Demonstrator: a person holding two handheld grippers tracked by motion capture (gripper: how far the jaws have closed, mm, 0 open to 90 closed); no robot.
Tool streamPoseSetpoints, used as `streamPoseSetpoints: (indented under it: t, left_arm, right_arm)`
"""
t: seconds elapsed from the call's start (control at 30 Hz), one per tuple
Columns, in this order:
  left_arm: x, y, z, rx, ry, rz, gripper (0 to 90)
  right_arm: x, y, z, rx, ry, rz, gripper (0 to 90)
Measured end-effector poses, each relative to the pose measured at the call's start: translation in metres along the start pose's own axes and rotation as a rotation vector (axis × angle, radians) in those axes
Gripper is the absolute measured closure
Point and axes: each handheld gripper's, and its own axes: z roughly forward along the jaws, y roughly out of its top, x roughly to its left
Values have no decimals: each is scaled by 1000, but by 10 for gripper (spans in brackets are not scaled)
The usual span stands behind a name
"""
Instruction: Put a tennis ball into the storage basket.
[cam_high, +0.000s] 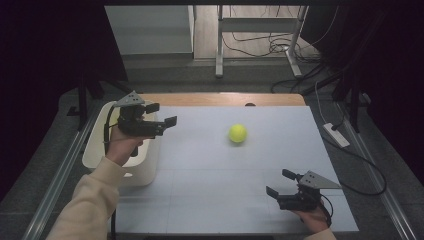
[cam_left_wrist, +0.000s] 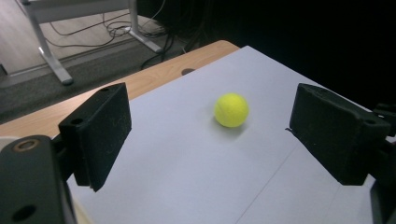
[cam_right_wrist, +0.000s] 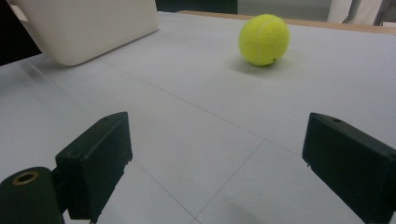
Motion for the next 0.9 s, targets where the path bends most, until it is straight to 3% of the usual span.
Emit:
streamPoseSetpoints:
  t: [0.2,0.47,0.9]
  left_arm:
    - [-9,3,1,-3,-27,14,138]
    - [-16,3,9,-13,-62,-4,141]
    - [-38,6,31,17,-118,38,141]
  right_arm:
    - [2,1,1,1,1,-3,84]
    - [2,0,0,-4,4,-7,84]
    - [2,0,-2,-7,1,-6,84]
